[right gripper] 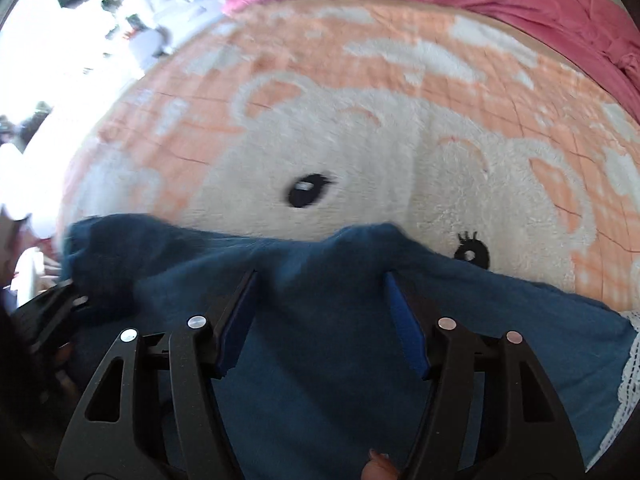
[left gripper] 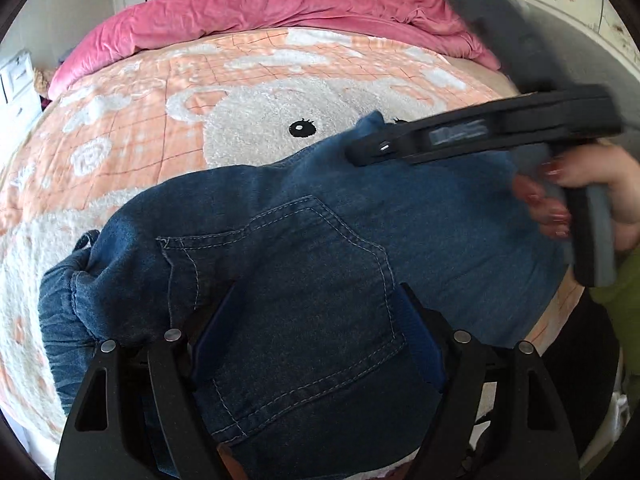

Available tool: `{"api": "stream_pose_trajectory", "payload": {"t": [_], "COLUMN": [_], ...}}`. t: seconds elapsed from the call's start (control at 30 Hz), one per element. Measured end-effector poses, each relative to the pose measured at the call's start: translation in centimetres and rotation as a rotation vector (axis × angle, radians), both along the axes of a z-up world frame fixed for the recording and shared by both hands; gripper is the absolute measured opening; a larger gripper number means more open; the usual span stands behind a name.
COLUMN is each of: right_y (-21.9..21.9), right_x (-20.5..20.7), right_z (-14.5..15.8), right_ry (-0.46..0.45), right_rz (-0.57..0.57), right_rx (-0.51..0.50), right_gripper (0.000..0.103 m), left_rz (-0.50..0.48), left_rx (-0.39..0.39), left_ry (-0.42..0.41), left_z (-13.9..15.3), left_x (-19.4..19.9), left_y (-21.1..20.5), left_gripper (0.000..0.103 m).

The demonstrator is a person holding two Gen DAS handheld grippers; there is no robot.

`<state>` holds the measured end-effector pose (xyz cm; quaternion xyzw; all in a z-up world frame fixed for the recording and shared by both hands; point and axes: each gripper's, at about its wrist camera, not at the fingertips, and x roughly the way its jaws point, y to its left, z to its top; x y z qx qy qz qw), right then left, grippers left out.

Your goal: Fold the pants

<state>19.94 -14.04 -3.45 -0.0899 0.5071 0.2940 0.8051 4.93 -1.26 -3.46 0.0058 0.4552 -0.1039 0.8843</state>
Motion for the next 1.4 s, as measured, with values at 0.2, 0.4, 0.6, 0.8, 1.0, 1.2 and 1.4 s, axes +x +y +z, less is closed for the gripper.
{"api": "stream_pose_trajectory", "payload": {"t": [0.2,0.4,0.6,0.8,1.0,1.2,1.4], "right_y": [-1.3,-2.3,-8.5,-16.1,-23.6,-25.5,-25.8], "right_x": [3.0,2.1,-3.1,-10.0,-15.4,-16.2,-13.2], "right_z": [-1.4,0.1,4.8,6.4,5.9,3.6,-0.1], "right_ry": [0.009,-0.039,-0.136,-0.238,-0.303,-0.236,-0.120], "right_rz": [-0.134,-0.137,-0.170,-0.264,-0.445,-0.465,-0.537], "right_rx": [0.015,0.063,0.190,0.158,0.139,0.149,0.061], "right_gripper": [0.049,0.052,0.068,0.075,0.076,0.076,0.077], "left_rz": [0.000,-0.003,-0.001,0.006,-0.033,-0.029,-0.012], "left_rx": [-0.017,-0.028,-0.038,-0.069,-0.077,0.002,0.027], "left_ry": [-0.006,-0.010,-0.010,-0.021,-0.075,-0.028,0.011], "left_z": [0.0,0.2,0.2,1.2,3.5,1.8,0.2], "left_x": [-0.1,-0.5,-0.1,-0.5,-2.2,-2.3,-2.4], "left_y": [0.1,0.3,0.2,0.5,-0.4,-1.3,0.2], "left_gripper": [0.078,0.081,0.083,0.087,0.090,0.093,0.093]}}
